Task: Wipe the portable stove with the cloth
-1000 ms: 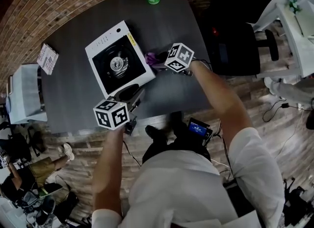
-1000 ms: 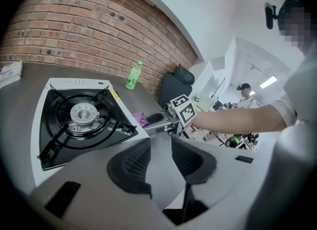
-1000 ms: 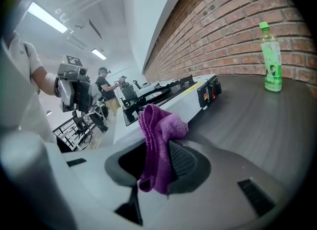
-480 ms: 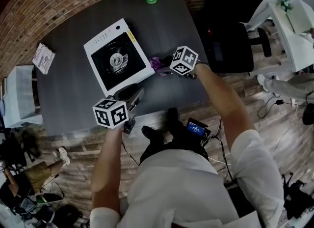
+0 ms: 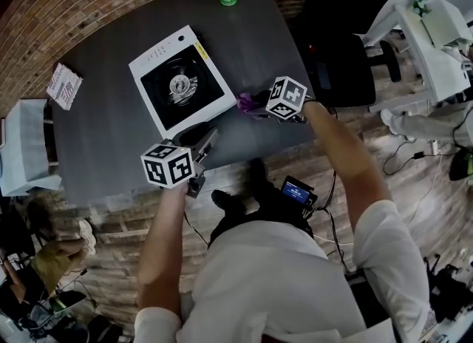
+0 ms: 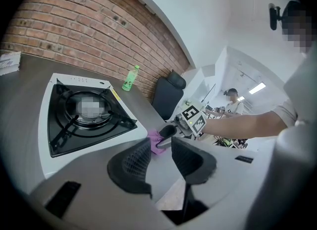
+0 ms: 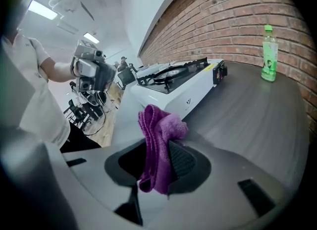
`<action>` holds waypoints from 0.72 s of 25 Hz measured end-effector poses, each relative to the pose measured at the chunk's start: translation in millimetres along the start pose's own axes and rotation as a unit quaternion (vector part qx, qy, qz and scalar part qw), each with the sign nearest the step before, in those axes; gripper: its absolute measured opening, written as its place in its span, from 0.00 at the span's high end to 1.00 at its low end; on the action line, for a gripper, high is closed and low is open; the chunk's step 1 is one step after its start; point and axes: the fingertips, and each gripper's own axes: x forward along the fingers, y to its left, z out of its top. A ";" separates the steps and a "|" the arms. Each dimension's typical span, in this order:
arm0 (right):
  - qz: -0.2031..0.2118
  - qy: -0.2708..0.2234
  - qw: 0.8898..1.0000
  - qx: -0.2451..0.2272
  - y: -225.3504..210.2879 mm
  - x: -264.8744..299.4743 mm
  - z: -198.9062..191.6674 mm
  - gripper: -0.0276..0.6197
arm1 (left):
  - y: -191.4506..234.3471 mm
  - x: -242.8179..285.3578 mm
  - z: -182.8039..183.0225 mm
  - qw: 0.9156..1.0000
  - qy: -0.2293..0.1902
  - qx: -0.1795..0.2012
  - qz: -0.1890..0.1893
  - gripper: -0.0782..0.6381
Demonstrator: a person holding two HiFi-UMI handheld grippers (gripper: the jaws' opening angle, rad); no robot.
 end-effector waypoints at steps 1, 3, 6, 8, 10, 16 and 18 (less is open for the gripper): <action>-0.001 0.008 1.000 -0.003 4.4 -1.4 -3.6 0.78 | 0.3 -1.8 0.4 1.000 -0.002 0.001 -0.003 0.70; -0.004 0.021 1.000 -0.008 14.0 -3.1 -8.8 0.77 | 1.5 -6.1 1.4 1.000 -0.008 0.003 -0.008 0.70; -0.018 0.031 0.999 -0.013 29.8 -2.6 -11.0 0.77 | 4.2 -14.8 -0.4 1.000 -0.017 0.001 -0.015 0.70; -0.031 0.024 0.999 -0.012 39.0 -3.7 -5.5 0.77 | 5.4 -21.2 -2.2 1.000 -0.021 -0.002 -0.019 0.70; -0.043 0.013 0.999 -0.006 47.8 -6.0 4.2 0.77 | 7.0 -27.7 -3.3 0.999 -0.024 -0.003 -0.022 0.71; -0.062 -0.003 0.998 0.025 73.3 -3.5 41.3 0.77 | 16.9 -52.7 -5.9 0.999 -0.041 -0.009 -0.024 0.71; -0.070 -0.014 0.996 0.045 78.9 0.0 57.7 0.77 | 20.8 -60.8 -7.6 0.998 -0.048 -0.013 -0.024 0.71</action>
